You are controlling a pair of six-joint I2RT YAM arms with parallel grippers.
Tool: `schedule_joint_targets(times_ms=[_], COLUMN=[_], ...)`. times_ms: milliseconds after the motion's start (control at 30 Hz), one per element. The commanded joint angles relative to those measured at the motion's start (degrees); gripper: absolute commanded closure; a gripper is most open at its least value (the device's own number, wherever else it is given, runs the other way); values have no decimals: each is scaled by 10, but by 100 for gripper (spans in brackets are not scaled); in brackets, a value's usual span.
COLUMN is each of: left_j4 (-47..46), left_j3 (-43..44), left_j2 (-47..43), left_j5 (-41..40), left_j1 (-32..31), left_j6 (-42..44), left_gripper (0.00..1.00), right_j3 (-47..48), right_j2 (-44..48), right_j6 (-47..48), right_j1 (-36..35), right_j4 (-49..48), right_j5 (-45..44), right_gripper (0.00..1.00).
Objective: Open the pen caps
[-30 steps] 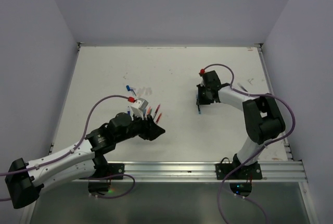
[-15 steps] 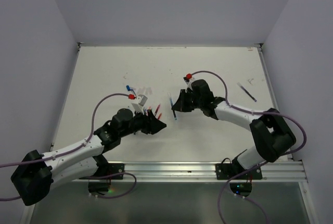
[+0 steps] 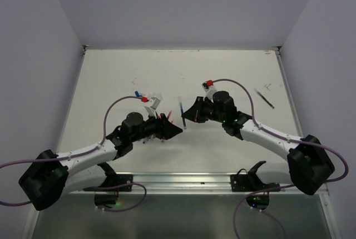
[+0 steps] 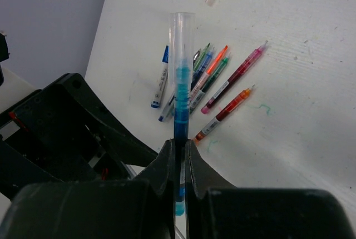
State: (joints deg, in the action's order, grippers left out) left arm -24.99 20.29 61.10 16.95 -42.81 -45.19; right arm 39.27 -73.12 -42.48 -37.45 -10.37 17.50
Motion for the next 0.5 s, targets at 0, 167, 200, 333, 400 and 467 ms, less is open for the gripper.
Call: schedule_joint_targets(times_ms=[0, 167, 200, 333, 400, 467], left_j4=[-80, -87, -92, -95, -92, -88], left_j3=[12, 24, 24, 28, 31, 34], left_j2=[10, 40, 47, 60, 60, 61], left_j5=[26, 30, 30, 28, 21, 19], left_j1=[3, 2, 3, 2, 3, 3], left_j6=[-15, -21, -24, -24, -22, -19], left_gripper=[40, 40, 40, 40, 40, 41], right_j3=[-4, -5, -7, -14, -14, -15], right_j2=[12, 21, 24, 25, 26, 27], right_j6=[-28, -43, -45, -64, -67, -69], right_j1=[-11, -27, -29, -38, -46, -53], right_j4=[-49, -56, -62, -81, -82, -80], right_j5=[-2, -11, -12, -11, -13, -18], right_gripper=[100, 100, 100, 100, 100, 100])
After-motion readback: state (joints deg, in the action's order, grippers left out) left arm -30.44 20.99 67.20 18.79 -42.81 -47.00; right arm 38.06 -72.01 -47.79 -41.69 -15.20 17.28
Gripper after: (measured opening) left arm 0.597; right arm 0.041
